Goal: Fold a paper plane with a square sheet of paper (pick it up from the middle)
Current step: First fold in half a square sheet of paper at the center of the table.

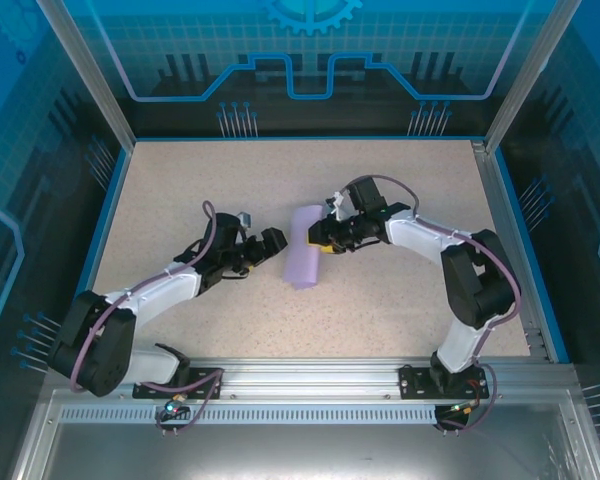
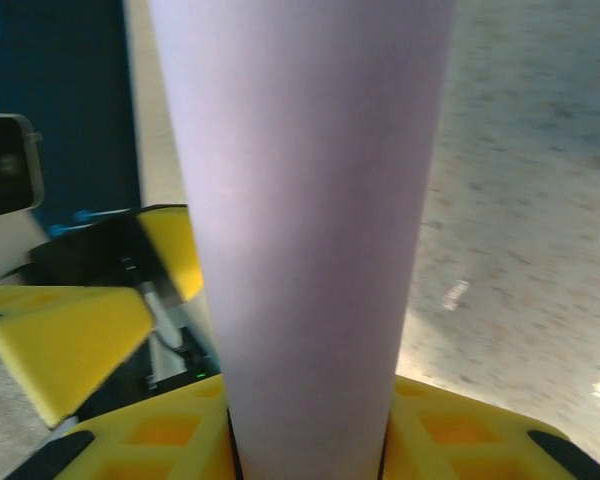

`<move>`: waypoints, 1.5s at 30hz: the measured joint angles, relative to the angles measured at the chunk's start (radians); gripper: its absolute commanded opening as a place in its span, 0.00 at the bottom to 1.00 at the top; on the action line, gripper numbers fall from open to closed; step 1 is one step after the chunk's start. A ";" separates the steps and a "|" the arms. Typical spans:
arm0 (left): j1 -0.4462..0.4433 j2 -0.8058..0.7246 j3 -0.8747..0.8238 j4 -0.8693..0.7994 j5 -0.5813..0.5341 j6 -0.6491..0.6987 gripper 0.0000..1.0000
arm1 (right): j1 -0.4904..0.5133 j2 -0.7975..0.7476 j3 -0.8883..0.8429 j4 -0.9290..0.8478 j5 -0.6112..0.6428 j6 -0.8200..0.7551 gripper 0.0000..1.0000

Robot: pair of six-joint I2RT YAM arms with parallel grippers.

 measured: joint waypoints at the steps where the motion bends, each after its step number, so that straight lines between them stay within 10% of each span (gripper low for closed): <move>1: 0.003 0.005 0.002 0.013 0.025 -0.001 0.99 | -0.003 0.012 0.000 0.027 -0.026 0.008 0.36; 17: -0.034 0.277 0.108 0.077 0.198 -0.019 0.91 | -0.098 0.171 -0.013 -0.071 0.018 -0.123 0.67; 28: -0.083 0.356 0.193 0.049 0.199 -0.016 0.87 | -0.153 0.117 -0.012 -0.161 0.092 -0.178 0.70; 45: -0.084 0.463 0.279 0.051 0.299 0.010 0.33 | -0.164 0.094 -0.060 -0.167 0.085 -0.188 0.72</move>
